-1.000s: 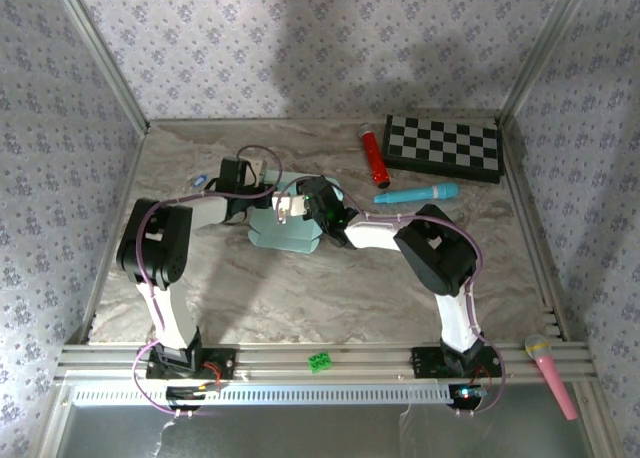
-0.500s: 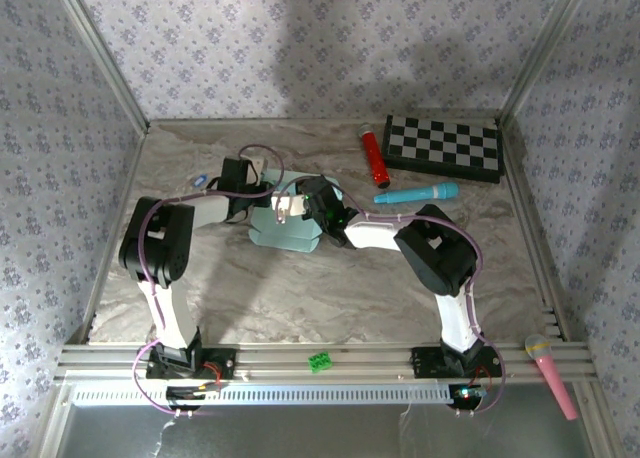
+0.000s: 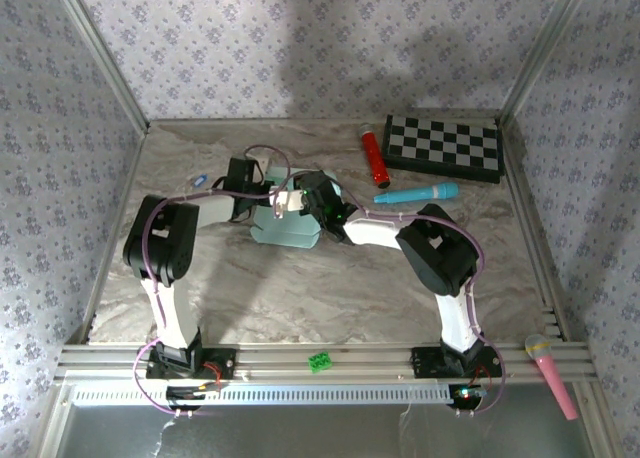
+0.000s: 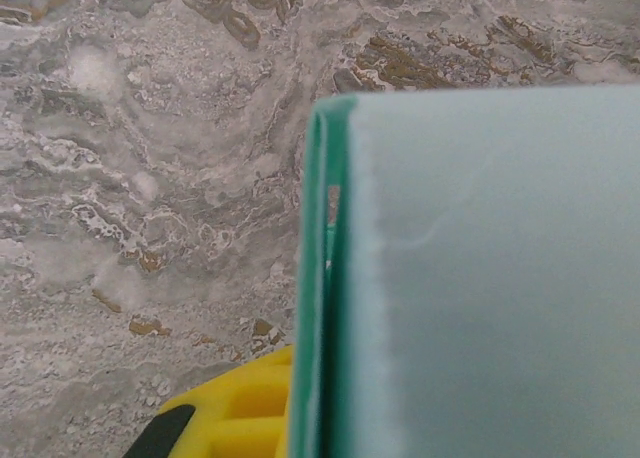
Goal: Fold the paper box
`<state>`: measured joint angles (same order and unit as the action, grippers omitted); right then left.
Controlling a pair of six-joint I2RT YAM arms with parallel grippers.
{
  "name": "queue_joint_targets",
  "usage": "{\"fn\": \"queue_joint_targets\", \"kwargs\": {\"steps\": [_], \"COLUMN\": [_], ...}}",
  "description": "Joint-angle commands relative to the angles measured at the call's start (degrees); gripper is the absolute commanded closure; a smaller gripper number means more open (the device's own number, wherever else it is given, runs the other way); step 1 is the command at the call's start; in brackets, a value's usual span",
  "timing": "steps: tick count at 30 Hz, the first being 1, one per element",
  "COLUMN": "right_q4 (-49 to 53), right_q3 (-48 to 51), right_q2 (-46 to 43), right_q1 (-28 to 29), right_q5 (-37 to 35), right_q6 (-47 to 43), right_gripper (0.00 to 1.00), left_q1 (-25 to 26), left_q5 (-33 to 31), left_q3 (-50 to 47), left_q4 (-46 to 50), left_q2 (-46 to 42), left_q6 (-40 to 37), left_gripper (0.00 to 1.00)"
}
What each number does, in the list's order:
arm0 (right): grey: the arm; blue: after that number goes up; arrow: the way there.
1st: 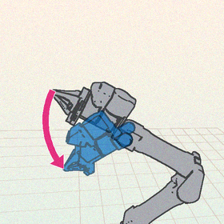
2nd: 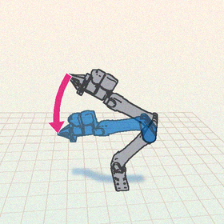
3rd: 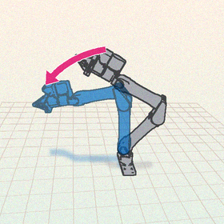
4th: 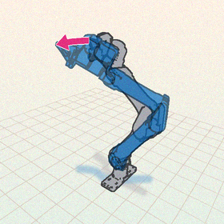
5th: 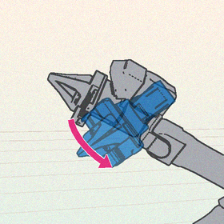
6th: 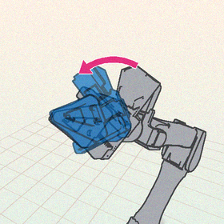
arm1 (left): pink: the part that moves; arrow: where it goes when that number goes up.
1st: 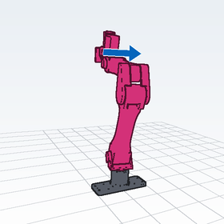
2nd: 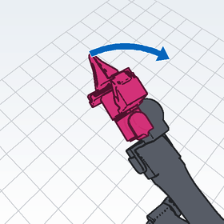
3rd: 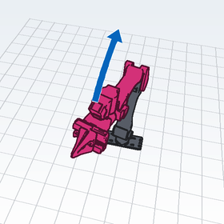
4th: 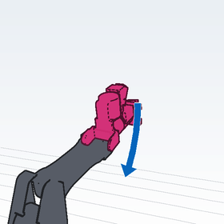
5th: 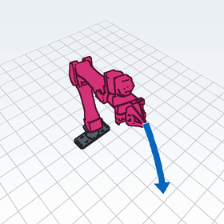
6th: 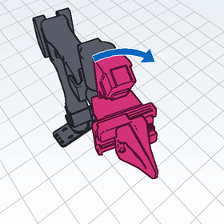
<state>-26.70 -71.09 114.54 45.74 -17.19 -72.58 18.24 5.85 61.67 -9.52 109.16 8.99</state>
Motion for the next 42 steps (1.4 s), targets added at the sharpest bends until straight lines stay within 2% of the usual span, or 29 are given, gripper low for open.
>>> {"fn": "queue_joint_targets", "kwargs": {"steps": [1, 3, 6, 12, 16, 21, 24, 28, 31, 33, 35, 38, 42], "right_q4": [6.0, 5.84, 4.8, 5.17, 6.75, 12.9, 19.17, 28.15, 37.14, 40.67, 41.6, 40.18, 34.95], "right_q3": [0.16, 0.4, 1.27, 2.27, 4.67, 4.58, 4.55, 4.44, 3.47, 4.02, 6.22, 9.34, 13.6], "right_q2": [-0.61, -1.06, -2.24, -6.25, -9.43, -15.56, -19.11, -21.97, -21.78, -21.85, -22.65, -23.63, -25.15], "right_q1": [0.71, 0.97, 1.18, 2.31, 2.9, 2.8, 1.0, -5.21, -11.36, -15.07, -19.21, -23.74, -26.32], "right_q5": [1.7, 1.55, 1.2, 0.43, -0.94, -0.31, 0.73, 0.7, 3.52, 6.67, 12.71, 21.12, 30.43], "right_q6": [3.04, 3.69, 5.49, 10.49, 15.12, 23.92, 33.21, 48.54, 59.18, 63.8, 67.23, 67.28, 67.15], "right_gripper": [1.0, 0.99, 0.93, 0.51, 0.39, 0.37, 0.37, 0.38, 0.41, 0.42, 0.44, 0.45, 0.46], "left_q1": [1.42, 1.84, 2.67, 3.96, 4.2, 4.26, 4.19, 4.25, 4.26, 4.26, 4.25, 4.26, 4.35], "left_q5": [-2.49, -3.36, -5.34, -8.48, -11.3, -12.31, -11.61, -9.31, -6.81, -4.49, -3.17, -0.39, 0.88], "left_q3": [-0.54, -0.32, -1.07, -1.83, -2.94, -4.93, -5.76, -6.05, -6.04, -5.78, -5.46, -4.37, -2.7], "left_q4": [4.03, 6.48, 9.23, 14.62, 17.17, 18.71, 19.8, 21.23, 22.32, 23.31, 24.17, 25.6, 28.06], "left_q2": [-3.74, -4.68, -7.04, -10.64, -12.08, -13.16, -14.01, -15.25, -16.43, -17.41, -18.51, -19.17, -18.89], "left_q6": [-0.72, -0.58, -0.03, 0.32, 0.88, 2.48, 3.5, 5.08, 6.48, 7.33, 8.7, 9.61, 10.08], "left_gripper": [1.0, 1.0, 1.0, 1.0, 1.0, 1.0, 1.0, 1.0, 1.0, 1.0, 1.0, 1.0, 1.0]}}
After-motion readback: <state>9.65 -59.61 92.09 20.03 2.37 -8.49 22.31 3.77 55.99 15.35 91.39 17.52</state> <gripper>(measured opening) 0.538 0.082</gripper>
